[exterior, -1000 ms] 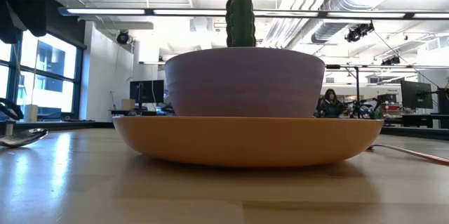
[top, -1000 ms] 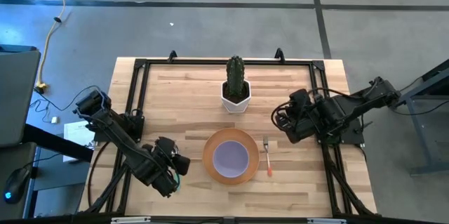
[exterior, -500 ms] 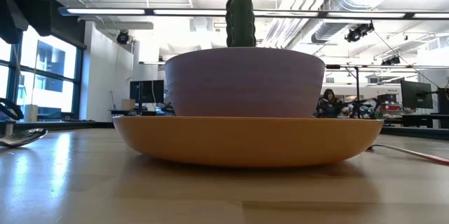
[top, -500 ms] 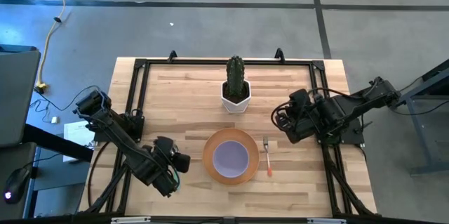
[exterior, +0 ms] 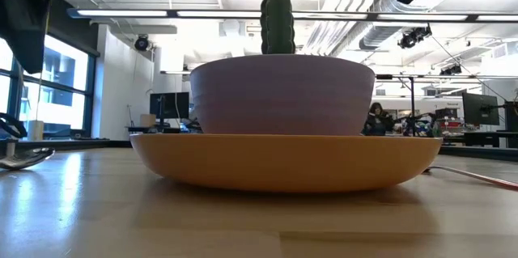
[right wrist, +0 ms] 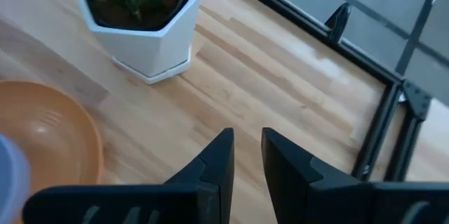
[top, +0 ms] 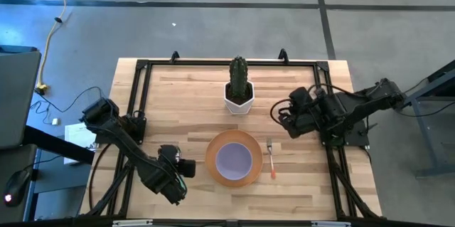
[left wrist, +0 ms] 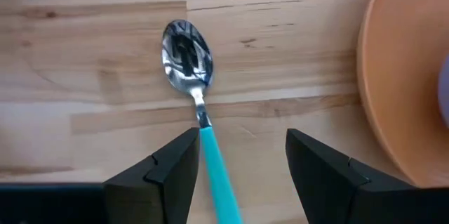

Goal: Set table place
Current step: Put the blue spoon into the purple bowl

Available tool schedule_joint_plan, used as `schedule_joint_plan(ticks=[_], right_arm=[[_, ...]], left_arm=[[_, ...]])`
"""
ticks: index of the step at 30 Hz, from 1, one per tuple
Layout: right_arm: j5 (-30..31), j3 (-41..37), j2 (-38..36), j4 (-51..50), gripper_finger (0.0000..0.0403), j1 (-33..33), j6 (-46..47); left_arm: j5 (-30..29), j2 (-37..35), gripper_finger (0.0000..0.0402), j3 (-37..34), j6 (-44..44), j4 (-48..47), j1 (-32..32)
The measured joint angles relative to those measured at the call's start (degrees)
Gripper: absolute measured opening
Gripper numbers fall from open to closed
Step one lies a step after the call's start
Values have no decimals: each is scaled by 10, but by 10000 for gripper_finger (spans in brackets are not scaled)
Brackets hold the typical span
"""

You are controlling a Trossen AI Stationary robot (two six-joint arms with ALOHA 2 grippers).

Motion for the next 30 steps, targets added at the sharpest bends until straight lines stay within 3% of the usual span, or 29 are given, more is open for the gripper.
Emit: schedule_joint_plan(ticks=[8,15,22,27,30], right_arm=[[4,0,-19,0,67,-44,-89],[33,0,-63,0,67,-50,-113],[34,0,-98,0,67,-50,-113],[43,0,-106,0,67,-50,-115],[49,0,-106,1,67,-50,-121]], left_arm=[[-4,0,182,0,-40,2,3],[-1,0,173,0,-15,6,37],[78,0,207,0,59,32,72],[86,15,239,0,38,48,60],[130,41,249,0,17,57,47]])
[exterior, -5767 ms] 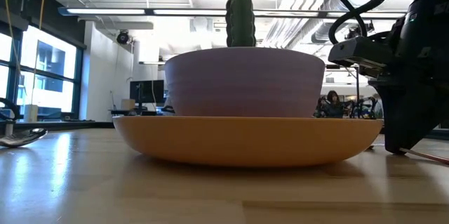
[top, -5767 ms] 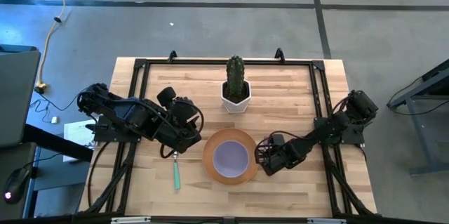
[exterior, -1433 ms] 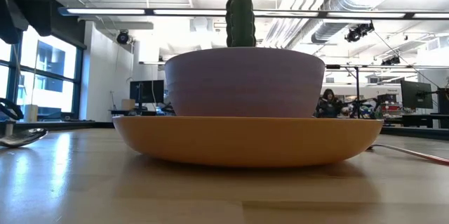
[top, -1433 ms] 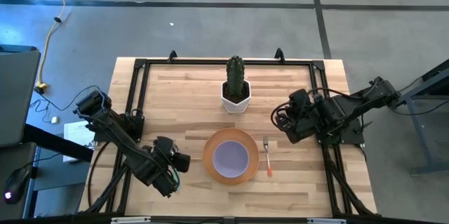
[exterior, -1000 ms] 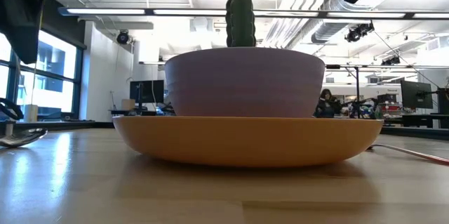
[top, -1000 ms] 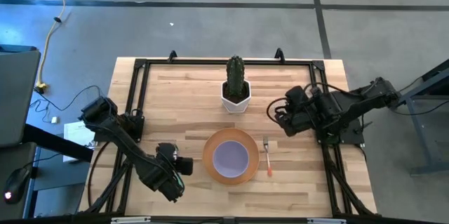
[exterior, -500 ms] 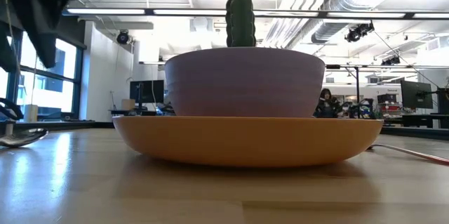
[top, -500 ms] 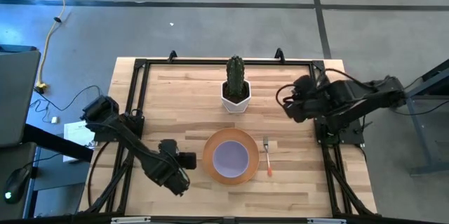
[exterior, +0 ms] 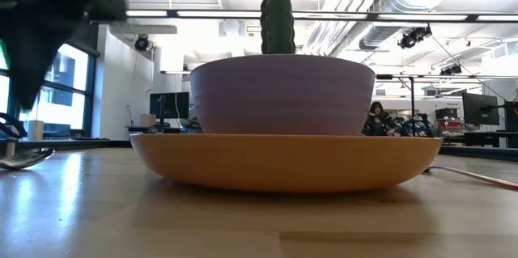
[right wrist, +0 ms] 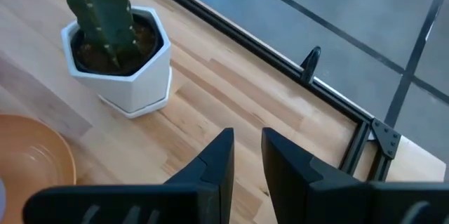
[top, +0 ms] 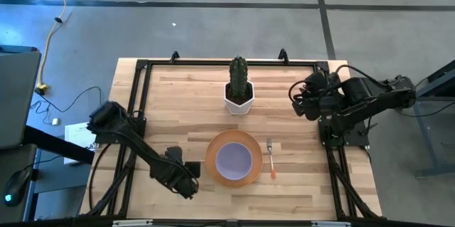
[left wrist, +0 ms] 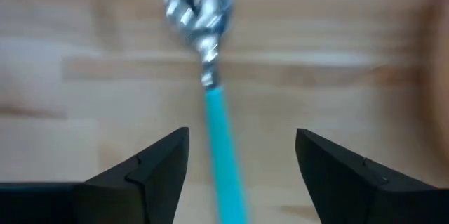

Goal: Set table place
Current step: Put the blue spoon into the purple bowl

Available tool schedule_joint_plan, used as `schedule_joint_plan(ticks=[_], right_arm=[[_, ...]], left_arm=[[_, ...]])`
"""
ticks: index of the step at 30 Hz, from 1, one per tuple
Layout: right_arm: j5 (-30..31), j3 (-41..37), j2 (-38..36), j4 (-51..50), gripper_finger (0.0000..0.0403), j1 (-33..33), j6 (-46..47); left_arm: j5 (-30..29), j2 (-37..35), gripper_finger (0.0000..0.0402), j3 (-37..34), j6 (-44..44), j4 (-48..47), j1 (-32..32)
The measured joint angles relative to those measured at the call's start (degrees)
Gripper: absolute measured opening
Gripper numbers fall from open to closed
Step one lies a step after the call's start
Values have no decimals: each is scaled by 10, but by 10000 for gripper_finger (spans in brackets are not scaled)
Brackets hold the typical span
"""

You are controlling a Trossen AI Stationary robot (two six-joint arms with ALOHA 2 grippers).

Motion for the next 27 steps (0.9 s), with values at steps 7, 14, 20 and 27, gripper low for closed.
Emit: schedule_joint_plan(ticks=[7,14,20,27], right_arm=[[8,0,0,4,67,0,-4],[2,0,0,4,67,0,-4],[-2,0,0,5,67,0,-4],[-2,0,0,5,67,0,-6]], left_arm=[[17,38,249,0,-25,49,-14],[21,55,248,-3,-28,47,-11],[25,65,248,-30,-33,94,-10],[17,68,245,-54,-33,126,-10]])
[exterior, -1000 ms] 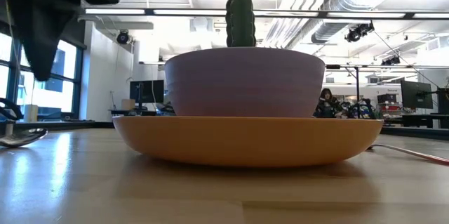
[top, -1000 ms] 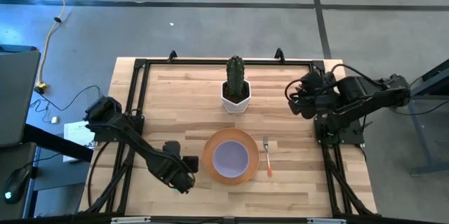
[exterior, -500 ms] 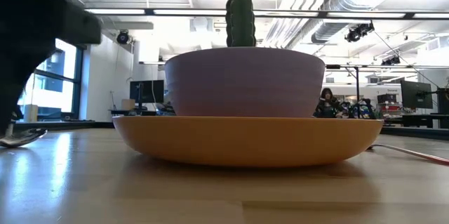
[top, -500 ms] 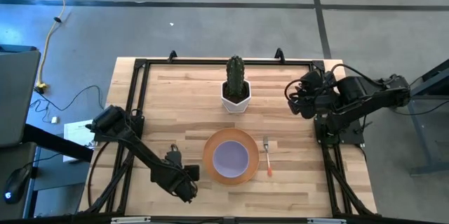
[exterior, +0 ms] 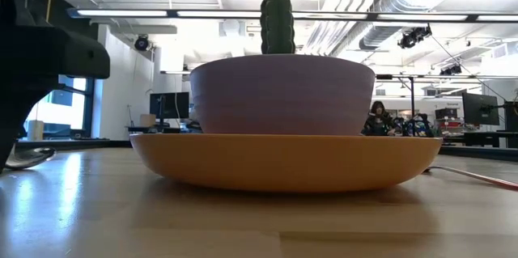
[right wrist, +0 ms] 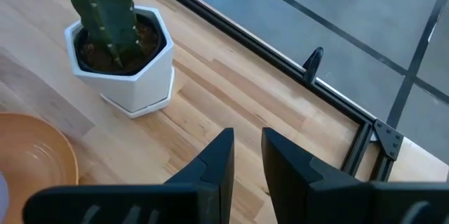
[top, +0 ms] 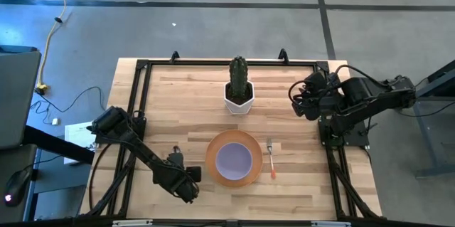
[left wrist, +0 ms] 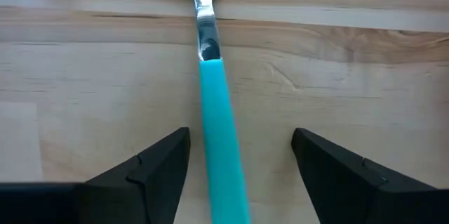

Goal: Set table place
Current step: Put the blue spoon into the purple bowl

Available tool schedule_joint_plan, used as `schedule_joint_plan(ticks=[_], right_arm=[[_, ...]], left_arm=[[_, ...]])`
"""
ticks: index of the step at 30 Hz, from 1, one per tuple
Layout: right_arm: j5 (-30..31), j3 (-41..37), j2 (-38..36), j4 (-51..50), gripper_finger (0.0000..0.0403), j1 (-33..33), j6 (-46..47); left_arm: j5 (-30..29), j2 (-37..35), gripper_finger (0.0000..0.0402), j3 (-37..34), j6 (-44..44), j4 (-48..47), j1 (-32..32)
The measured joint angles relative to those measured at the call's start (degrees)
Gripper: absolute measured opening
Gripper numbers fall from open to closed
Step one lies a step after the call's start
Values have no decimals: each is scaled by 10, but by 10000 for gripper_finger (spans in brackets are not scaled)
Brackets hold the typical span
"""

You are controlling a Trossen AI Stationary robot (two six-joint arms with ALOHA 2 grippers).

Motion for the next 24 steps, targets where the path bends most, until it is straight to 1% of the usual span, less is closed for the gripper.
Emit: schedule_joint_plan(ticks=[2,4,6,10,12,17,21,24], right_arm=[[0,0,0,0,67,0,0],[0,0,0,0,67,0,0],[0,0,0,0,67,0,0],[0,0,0,1,67,0,2],[0,0,0,1,67,0,2],[0,0,0,1,67,0,2],[0,0,0,6,67,0,2],[0,0,0,6,67,0,2]], left_arm=[[3,0,231,1,3,-4,0],[3,0,201,1,8,-5,0],[3,-3,155,0,14,-7,1],[-8,-5,39,-1,28,-11,0],[-12,-5,36,-1,32,-13,0],[0,-10,36,-1,50,-18,0],[0,-30,36,-6,86,-32,0],[2,-63,36,-5,122,-37,1]])
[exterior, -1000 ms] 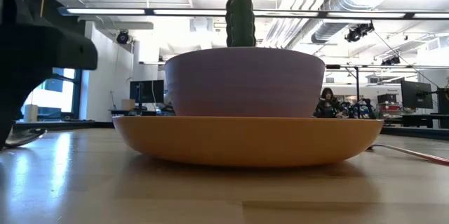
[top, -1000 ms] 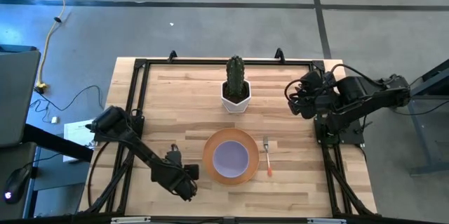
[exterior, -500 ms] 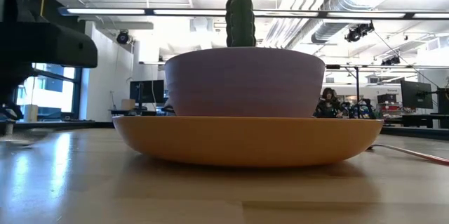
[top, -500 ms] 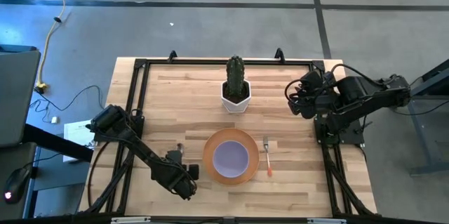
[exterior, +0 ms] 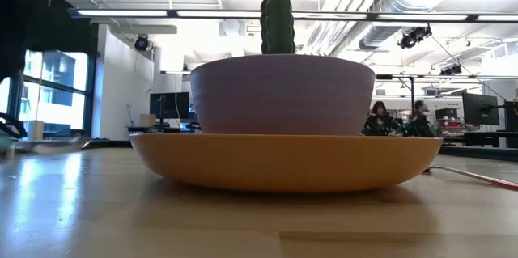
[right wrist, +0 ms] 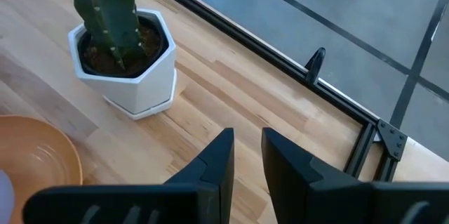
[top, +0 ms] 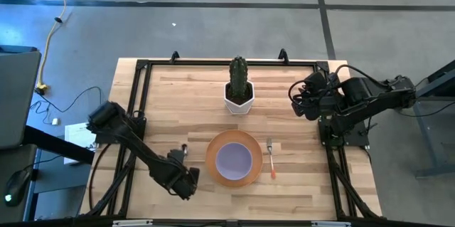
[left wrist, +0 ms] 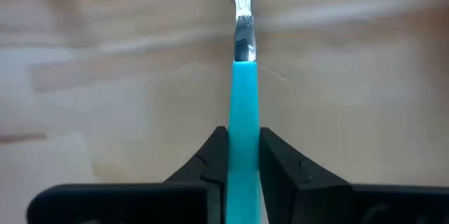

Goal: Set table place
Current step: Put the blue spoon into the purple bowl

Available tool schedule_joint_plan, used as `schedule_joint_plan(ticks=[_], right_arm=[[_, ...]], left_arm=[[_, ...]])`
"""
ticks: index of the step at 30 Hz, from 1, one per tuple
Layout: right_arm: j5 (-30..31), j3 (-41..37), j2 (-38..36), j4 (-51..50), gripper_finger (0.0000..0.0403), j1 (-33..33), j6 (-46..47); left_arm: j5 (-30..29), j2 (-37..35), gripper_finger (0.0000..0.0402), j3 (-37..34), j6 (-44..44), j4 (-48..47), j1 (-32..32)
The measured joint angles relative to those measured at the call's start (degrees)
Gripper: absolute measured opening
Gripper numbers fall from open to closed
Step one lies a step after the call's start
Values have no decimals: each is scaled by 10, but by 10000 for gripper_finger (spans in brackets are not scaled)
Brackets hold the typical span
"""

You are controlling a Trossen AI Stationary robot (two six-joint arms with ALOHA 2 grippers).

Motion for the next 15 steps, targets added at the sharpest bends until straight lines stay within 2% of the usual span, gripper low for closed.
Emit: schedule_joint_plan(ticks=[7,11,15], right_arm=[[0,0,0,0,67,0,0],[0,0,0,0,67,0,0],[0,0,0,0,67,0,1]], left_arm=[[-6,-90,36,18,96,-25,1],[-2,-108,36,79,168,-125,23],[8,-110,36,160,294,-209,66]])
